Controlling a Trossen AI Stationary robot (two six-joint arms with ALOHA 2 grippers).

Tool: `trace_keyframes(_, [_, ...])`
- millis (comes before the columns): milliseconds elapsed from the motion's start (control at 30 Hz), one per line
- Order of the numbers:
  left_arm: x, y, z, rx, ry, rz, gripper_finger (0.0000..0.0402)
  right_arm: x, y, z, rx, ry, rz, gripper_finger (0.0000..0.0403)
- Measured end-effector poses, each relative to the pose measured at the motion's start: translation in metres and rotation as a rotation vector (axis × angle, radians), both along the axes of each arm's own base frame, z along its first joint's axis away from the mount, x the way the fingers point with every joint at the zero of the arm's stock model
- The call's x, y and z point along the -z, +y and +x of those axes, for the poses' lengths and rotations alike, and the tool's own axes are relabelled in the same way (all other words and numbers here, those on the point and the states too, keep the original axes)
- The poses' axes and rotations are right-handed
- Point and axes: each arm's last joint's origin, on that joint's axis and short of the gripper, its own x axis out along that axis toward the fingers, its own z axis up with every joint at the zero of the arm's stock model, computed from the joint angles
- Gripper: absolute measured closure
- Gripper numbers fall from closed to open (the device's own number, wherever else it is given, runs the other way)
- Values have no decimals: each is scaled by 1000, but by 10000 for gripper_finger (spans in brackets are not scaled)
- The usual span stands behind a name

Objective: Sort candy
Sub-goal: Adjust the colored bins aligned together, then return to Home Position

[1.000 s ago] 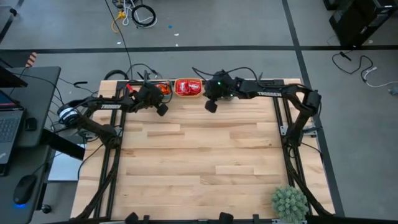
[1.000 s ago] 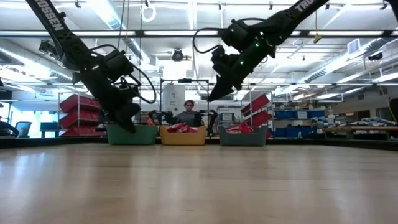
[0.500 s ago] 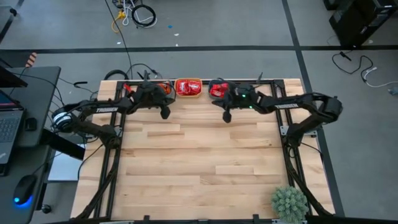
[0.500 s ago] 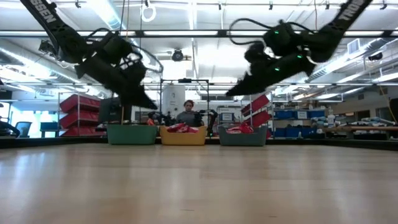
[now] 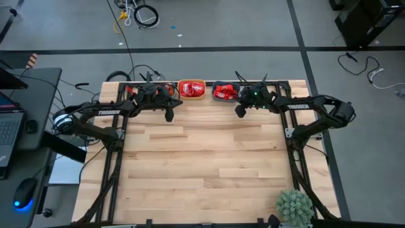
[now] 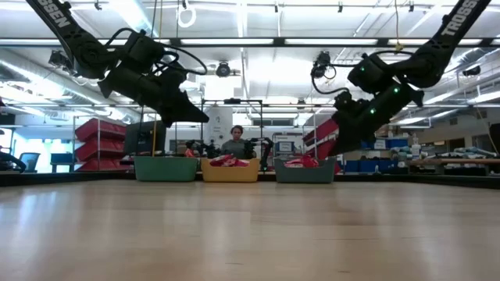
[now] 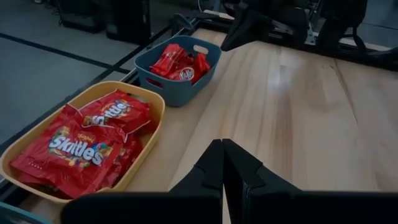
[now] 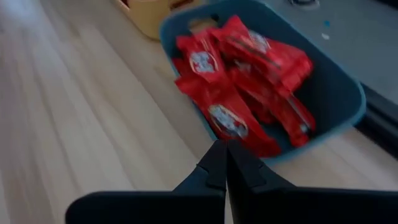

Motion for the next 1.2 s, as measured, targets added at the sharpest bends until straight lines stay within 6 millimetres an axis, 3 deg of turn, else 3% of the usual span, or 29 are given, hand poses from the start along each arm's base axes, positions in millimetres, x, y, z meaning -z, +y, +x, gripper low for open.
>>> trace_keyframes(367, [-1, 0, 0, 2, -10, 14, 400, -2, -12, -8, 84, 8, 2, 403])
trace_keyframes(467, [-3, 0, 0, 2, -19, 20, 400, -10, -14, -6, 1, -7, -62, 403])
trace_keyframes(633, [-17, -3, -2, 30, -89, 64, 400, -43, 0, -5, -202, -119, -209, 403])
trace_keyframes(733, [-24, -5, -2, 70, -140, 96, 400, -50, 17, -13, -259, -194, -293, 403])
trace_keyframes(967, [-30, -9, 3, 116, -201, 124, 400, -24, 57, -40, -306, -337, -371, 403])
trace_keyframes(1200, [-23, -29, 1, 179, -316, 188, 400, -2, 78, -64, -304, -430, -415, 403])
